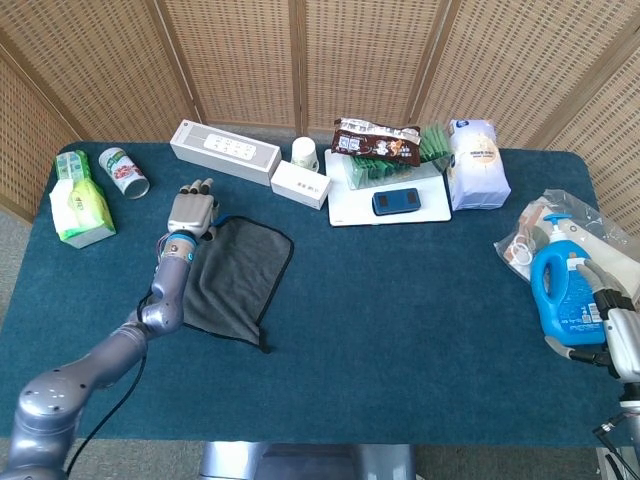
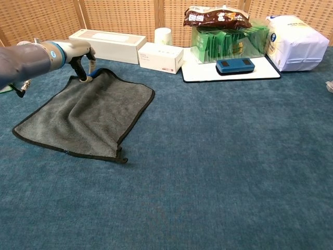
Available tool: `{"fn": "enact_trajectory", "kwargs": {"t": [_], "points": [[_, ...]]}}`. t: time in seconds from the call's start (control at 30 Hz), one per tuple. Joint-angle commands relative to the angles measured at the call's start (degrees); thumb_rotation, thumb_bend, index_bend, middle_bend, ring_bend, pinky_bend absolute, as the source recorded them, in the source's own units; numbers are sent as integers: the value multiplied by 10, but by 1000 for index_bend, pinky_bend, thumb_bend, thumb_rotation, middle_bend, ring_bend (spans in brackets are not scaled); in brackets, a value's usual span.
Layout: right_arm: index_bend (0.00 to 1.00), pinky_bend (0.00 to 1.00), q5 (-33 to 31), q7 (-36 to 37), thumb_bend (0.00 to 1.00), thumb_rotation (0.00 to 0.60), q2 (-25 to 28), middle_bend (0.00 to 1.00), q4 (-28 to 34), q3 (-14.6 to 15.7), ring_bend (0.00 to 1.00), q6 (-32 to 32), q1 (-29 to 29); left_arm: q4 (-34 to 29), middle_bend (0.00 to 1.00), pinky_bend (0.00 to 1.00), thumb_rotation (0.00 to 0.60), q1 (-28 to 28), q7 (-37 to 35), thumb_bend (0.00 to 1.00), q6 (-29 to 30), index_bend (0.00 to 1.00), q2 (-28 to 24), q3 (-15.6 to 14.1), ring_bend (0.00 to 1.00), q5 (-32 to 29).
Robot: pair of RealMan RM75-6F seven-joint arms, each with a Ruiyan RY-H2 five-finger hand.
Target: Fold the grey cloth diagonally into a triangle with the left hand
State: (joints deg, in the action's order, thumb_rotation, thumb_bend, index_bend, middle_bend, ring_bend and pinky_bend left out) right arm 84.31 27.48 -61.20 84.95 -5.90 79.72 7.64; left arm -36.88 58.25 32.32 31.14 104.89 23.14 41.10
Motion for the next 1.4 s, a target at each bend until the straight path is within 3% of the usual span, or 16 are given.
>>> {"fn": "enact_trajectory", "kwargs": {"t": [0.03, 0.5, 0.83, 1.4], "points": [[0, 48, 1, -2, 41, 600, -1, 0, 1, 1, 0, -1, 1, -137, 0, 125, 600, -32, 19, 491, 17, 678, -85, -25, 0, -12], [0, 47, 5, -2, 41, 600, 1, 0, 5, 3, 0, 4, 0, -347, 0, 109, 600, -1, 125, 494, 75, 679, -215, -115, 0, -156], [0, 47, 7, -6, 40, 600, 1, 0, 7, 4, 0, 4, 0, -446, 0, 110, 600, 14, 105, 494, 79, 679, -275, -152, 0, -154], [0, 47, 8, -3, 43, 600, 2, 0, 7, 5, 0, 6, 0, -541, 0, 103, 600, 41, 66, 496, 76, 679, -310, -198, 0, -132]]}}
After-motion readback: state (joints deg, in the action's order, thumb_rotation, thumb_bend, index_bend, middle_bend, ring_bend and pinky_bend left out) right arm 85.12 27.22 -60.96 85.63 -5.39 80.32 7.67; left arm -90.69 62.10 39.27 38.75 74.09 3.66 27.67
